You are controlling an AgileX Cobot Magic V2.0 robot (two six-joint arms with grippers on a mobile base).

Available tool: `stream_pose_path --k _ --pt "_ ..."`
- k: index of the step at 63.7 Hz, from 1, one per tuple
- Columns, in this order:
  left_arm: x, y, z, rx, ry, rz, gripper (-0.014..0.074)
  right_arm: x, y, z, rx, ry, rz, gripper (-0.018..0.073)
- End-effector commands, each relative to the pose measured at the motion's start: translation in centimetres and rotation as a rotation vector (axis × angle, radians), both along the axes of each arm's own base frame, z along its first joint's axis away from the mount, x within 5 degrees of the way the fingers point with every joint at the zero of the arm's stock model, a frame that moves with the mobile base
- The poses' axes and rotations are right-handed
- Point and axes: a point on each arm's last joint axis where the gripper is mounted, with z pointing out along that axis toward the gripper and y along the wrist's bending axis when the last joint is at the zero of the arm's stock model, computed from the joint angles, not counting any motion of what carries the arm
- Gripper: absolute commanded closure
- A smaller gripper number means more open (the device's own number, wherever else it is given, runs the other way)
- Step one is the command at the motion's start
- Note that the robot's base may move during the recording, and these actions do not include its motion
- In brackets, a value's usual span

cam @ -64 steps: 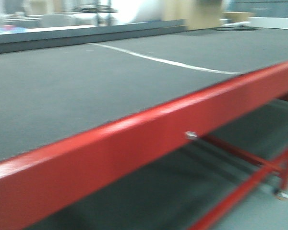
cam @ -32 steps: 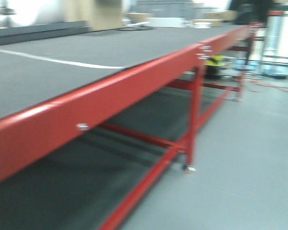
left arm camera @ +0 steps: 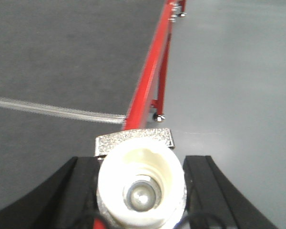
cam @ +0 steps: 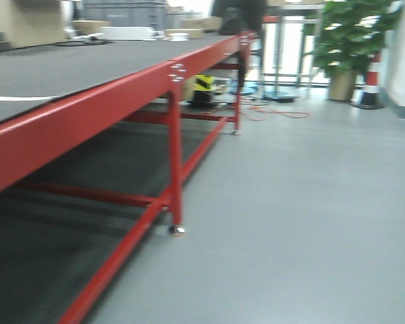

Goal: Place valve from conveyor to right shelf box
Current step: 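Drive the base away from the red-framed conveyor holding both valves, then drive the base up to the steel shelf of blue boxes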

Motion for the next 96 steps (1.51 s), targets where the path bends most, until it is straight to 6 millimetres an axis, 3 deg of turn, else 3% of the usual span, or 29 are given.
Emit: stream_pose_path --k 1,96 --pt "-0.3 -0.16 1.14 -0.01 -0.08 0.002 0.0707 -0.46 -0.06 1.72 -0.004 -0.111 -0.003 0.0713" --pt "-0.3 -0.16 1.14 -0.01 -0.08 0.002 0.0707 -0.46 -0.06 1.72 -0.004 -0.111 -0.003 0.0713"
